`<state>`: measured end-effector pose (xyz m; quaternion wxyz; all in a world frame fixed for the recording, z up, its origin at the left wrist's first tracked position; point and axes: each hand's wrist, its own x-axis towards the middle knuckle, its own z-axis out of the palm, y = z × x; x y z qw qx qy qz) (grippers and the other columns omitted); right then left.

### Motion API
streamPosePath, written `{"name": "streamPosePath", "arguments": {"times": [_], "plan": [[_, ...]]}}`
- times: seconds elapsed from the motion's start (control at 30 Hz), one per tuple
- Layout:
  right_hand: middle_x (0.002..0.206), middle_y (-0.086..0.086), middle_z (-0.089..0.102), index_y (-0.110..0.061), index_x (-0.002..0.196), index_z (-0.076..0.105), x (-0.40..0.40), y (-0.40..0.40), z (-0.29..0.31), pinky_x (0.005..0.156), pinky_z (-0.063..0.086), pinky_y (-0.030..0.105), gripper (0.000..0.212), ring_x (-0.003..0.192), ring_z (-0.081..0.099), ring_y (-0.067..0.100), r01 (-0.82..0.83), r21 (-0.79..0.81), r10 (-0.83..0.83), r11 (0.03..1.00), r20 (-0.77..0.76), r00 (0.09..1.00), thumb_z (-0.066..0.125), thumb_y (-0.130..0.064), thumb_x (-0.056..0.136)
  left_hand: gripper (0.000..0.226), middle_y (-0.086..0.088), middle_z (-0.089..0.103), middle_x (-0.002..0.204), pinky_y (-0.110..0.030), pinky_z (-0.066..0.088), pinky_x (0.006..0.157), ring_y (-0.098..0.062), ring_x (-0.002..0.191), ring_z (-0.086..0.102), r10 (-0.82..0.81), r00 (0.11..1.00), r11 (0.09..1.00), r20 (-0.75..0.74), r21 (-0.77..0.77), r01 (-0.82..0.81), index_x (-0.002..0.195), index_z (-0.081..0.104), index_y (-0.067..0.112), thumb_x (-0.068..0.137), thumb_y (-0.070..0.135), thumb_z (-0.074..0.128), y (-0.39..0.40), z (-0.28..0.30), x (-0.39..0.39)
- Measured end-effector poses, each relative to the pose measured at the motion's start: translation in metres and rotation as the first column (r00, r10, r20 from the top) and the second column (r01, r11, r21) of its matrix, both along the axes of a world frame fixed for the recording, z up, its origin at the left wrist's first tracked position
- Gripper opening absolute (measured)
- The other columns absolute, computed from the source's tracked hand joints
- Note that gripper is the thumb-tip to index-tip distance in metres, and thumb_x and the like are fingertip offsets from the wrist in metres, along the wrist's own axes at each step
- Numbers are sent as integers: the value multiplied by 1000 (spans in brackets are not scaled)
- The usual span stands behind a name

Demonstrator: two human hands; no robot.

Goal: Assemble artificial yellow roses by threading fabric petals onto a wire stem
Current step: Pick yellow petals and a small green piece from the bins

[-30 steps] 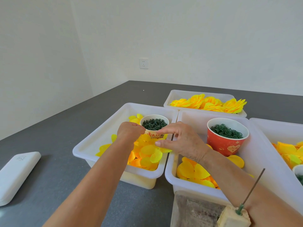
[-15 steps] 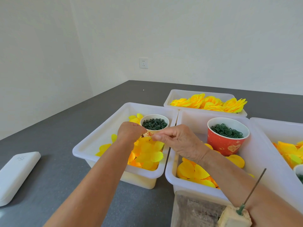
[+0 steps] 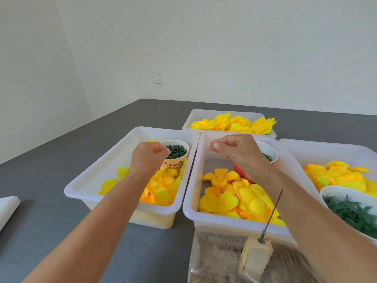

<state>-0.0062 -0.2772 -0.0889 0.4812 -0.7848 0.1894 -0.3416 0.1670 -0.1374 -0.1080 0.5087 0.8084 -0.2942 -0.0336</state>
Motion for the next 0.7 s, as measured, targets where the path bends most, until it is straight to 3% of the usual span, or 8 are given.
{"name": "streamPosePath", "arguments": {"times": [0.07, 0.17, 0.33, 0.43, 0.53, 0.63, 0.7], "plan": [[77, -8, 70, -16, 79, 73, -14, -10, 1, 64, 42, 5, 8, 67, 58, -11, 22, 2, -22, 1000, -44, 999, 68, -11, 82, 9, -2, 69, 78, -30, 52, 70, -17, 71, 62, -49, 998, 999, 50, -13, 49, 81, 72, 12, 84, 16, 65, -1, 0, -4], [78, -7, 67, -15, 84, 74, -34, -25, -2, 55, 39, 5, 4, 65, 57, -6, 109, -52, -117, 993, -197, 973, 71, -14, 81, 10, -2, 68, 74, -28, 50, 68, -10, 64, 57, -104, 988, 994, 113, -19, 107, 79, 72, 9, 84, 13, 65, -5, 3, -11], [94, 7, 70, -13, 92, 73, -56, -34, -15, 70, 45, 19, 11, 84, 61, 13, 152, -78, -170, 985, -357, 918, 70, -10, 81, 14, 11, 55, 55, -8, 35, 54, 0, 51, 47, -190, 929, 981, 316, 97, 168, 69, 69, 14, 81, 12, 64, -20, 15, -29], [89, 14, 71, -11, 89, 72, -61, -36, -18, 69, 52, 23, 11, 71, 63, 16, 147, -66, -161, 987, -404, 901, 70, -5, 80, 11, 5, 64, 69, -18, 40, 65, -7, 66, 52, -280, 882, 959, 379, 161, 235, 79, 73, 14, 82, 16, 63, -34, 24, -46], [85, 13, 72, -10, 89, 74, -64, -36, -18, 71, 53, 26, 14, 68, 63, 16, 62, -87, -97, 994, -485, 869, 76, -8, 75, 12, 2, 69, 81, -12, 34, 65, -4, 74, 51, -513, 746, 851, 424, 367, 376, 85, 74, 12, 82, 14, 63, -50, 32, -66], [94, -1, 71, -14, 96, 74, -66, -34, -18, 80, 51, 25, 31, 87, 63, 12, -54, -104, -21, 993, -611, 791, 83, -19, 67, 10, 0, 71, 88, -7, 36, 62, 1, 65, 48, -719, 623, 669, 309, 552, 498, 86, 75, 9, 79, 12, 67, -62, 28, -83], [94, -4, 69, -14, 102, 72, -66, -32, -20, 75, 49, 23, 39, 85, 61, 10, -135, -139, -2, 981, -705, 709, 83, -18, 65, 10, -2, 71, 90, -4, 36, 59, 0, 66, 49, -759, 601, 617, 251, 574, 539, 87, 74, 8, 78, 10, 69, -68, 20, -89]]}}
